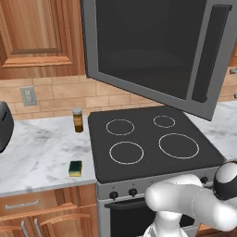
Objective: Place the sponge inside the microwave to prepare for sanitizing.
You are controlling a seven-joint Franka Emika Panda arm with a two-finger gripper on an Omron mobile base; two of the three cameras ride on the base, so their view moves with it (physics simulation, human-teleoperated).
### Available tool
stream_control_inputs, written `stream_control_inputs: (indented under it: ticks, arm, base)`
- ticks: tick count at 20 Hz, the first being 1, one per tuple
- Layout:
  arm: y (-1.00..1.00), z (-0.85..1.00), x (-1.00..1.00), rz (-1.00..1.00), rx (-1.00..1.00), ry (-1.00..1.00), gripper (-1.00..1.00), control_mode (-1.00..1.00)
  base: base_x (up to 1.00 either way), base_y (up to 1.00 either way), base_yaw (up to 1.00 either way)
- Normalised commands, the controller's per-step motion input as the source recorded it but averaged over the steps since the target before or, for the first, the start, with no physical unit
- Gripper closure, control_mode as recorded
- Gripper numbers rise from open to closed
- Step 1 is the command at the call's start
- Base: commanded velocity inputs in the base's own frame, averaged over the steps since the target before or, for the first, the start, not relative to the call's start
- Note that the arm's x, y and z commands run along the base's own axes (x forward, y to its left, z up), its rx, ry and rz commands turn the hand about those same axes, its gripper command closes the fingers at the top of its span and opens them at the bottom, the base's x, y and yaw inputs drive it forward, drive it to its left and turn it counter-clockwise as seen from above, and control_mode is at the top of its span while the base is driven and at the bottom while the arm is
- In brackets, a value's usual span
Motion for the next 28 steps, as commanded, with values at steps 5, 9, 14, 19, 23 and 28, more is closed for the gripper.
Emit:
stream_control_inputs:
  ticks: [5, 9, 14, 19, 23, 28]
  arm:
    - [0.53, 0.07, 0.02, 0.35, 0.25, 0.00, -1.00, -1.00]
    - [0.74, 0.07, -0.30, 0.39, 0.26, 0.00, -1.00, -1.00]
    - [0.71, 0.11, -0.52, 0.41, 0.28, 0.00, -1.00, -1.00]
    - [0.64, 0.13, -0.97, 0.23, 0.19, -0.06, -1.00, -1.00]
    - [0.71, 0.02, -0.97, 0.06, -0.02, 0.00, -1.00, -1.00]
    - [0.85, 0.04, -0.31, -0.07, -0.14, -0.01, -1.00, -1.00]
  base:
    - [0.00, 0.00, 0.00]
    - [0.00, 0.00, 0.00]
    - [0.00, 0.00, 0.00]
    - [0.00, 0.00, 0.00]
    - [0.00, 0.00, 0.00]
    - [0.00, 0.00, 0.00]
